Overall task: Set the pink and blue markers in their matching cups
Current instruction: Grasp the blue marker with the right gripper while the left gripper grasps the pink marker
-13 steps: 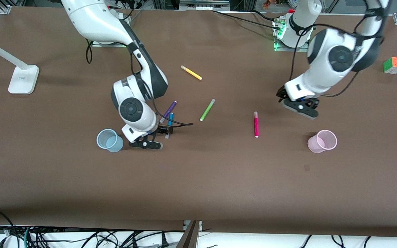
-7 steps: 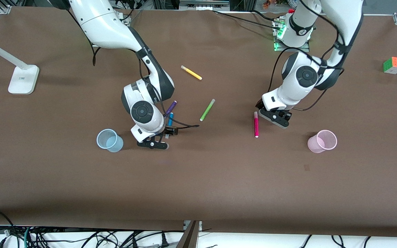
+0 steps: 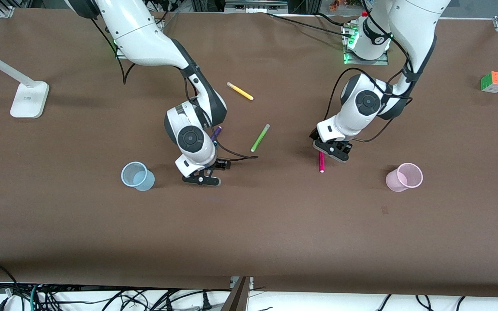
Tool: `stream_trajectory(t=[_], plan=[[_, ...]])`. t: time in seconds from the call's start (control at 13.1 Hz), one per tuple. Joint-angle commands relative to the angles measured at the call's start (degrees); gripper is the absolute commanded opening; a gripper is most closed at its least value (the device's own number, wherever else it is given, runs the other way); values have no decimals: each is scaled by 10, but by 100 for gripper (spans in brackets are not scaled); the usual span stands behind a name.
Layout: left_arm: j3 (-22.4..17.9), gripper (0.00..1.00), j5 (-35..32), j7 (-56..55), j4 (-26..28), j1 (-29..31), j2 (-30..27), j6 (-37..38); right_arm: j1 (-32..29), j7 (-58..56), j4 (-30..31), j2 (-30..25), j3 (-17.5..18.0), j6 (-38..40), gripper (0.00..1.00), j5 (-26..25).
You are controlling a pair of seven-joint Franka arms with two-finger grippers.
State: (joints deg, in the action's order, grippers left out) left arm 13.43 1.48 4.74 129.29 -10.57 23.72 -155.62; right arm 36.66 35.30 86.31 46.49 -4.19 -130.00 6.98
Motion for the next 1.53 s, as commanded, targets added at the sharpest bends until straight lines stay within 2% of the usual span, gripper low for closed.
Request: stream_trajectory(t=[0.0, 0.08, 0.15, 0.38, 0.46, 0.54, 0.69, 0.84, 0.92, 1.07, 1.15, 1.22, 1.3, 1.38, 1.45], plan=[[-5, 100, 9, -25, -4, -20, 7, -5, 7, 4, 3, 1, -3, -1, 87, 12], [-5, 100, 9, -25, -3, -20, 8, -4, 7, 4, 3, 1, -3, -1, 82, 12], [-5, 100, 9, -25, 0, -20, 7, -4, 8, 4, 4, 1, -3, -2, 70, 12], [-5, 100, 9, -26, 9, -19, 6, -4, 5, -15, 9, 0, -3, -3, 20, 11], [-5, 100, 9, -27, 9, -19, 6, -4, 3, -22, 9, -2, -3, -3, 7, 11], [-5, 100, 9, -32, 9, -20, 7, -4, 1, -30, 8, -3, -3, -3, 0, 11], [-5, 100, 9, -34, 9, -20, 7, -4, -3, -32, 6, -5, -3, -3, 0, 12], [-5, 75, 9, -34, 9, -19, 11, -4, -11, -37, 4, -6, -2, -3, 0, 12], [-5, 67, 9, -34, 9, -19, 14, -4, -20, -47, 3, -12, -2, -1, 0, 22], [-5, 47, 9, -35, 9, -18, 13, -4, -39, -91, -3, -25, -2, 3, 0, 105], [-5, 32, 9, -35, 9, -18, 12, -3, -47, -112, -9, -29, -4, 14, 0, 129], [-5, 17, 9, -35, 8, -16, 12, -3, -54, -117, -11, -41, -7, 32, 0, 138], [-6, 5, 9, -35, 9, -15, 11, -2, -69, -117, -13, -51, -6, 52, 0, 139], [-6, 0, 9, -34, 9, -14, 8, 1, -87, -117, -14, -61, -5, 78, 0, 139], [-7, 0, 9, -33, 9, -13, 2, 4, -105, -120, -15, -74, -4, 99, 0, 139]])
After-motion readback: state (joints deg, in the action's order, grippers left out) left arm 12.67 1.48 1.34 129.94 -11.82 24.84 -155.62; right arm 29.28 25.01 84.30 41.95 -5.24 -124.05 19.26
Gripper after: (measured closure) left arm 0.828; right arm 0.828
